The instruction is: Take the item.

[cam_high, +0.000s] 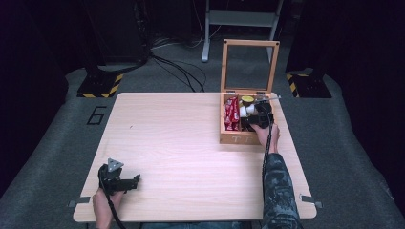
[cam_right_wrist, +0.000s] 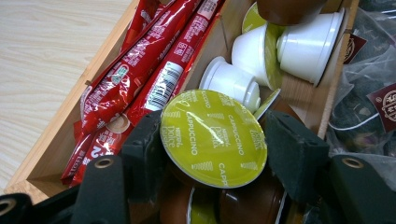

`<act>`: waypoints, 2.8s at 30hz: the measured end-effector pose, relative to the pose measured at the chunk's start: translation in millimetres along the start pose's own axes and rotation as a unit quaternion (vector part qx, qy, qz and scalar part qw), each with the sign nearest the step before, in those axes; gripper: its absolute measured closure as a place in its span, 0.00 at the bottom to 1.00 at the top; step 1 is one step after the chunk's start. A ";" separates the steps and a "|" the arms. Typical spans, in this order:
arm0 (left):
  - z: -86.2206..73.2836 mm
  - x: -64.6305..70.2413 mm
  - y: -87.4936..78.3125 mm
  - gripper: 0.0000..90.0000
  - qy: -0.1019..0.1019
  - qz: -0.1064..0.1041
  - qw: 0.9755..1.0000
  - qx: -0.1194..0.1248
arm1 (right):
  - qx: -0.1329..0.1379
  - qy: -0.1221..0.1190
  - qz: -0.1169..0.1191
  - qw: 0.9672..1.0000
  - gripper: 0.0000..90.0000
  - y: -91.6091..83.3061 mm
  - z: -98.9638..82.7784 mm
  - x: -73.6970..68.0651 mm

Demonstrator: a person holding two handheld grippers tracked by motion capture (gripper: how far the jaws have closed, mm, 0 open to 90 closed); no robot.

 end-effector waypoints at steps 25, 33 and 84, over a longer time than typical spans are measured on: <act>0.0 0.0 0.0 0.00 0.000 0.000 1.000 0.000 | 0.050 -0.002 0.010 0.999 0.44 -21.6 5.9 -7.8; 0.0 0.0 0.0 0.00 0.000 0.000 1.000 0.000 | 0.058 -0.015 0.004 0.998 0.44 -31.0 7.4 -14.9; 0.1 -0.1 0.2 0.00 0.000 0.000 1.000 0.000 | 0.102 -0.143 0.056 0.983 0.44 -76.2 -9.2 -138.9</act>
Point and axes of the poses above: each handheld gripper's, and its own axes: y roughly forward along the jaws, z roughly out of its top, x roughly to its right, the point moved 10 cm from there along y, roughly forward along the jaws, and after that the axes turned 3 degrees about -z, right-handed, at the moved point
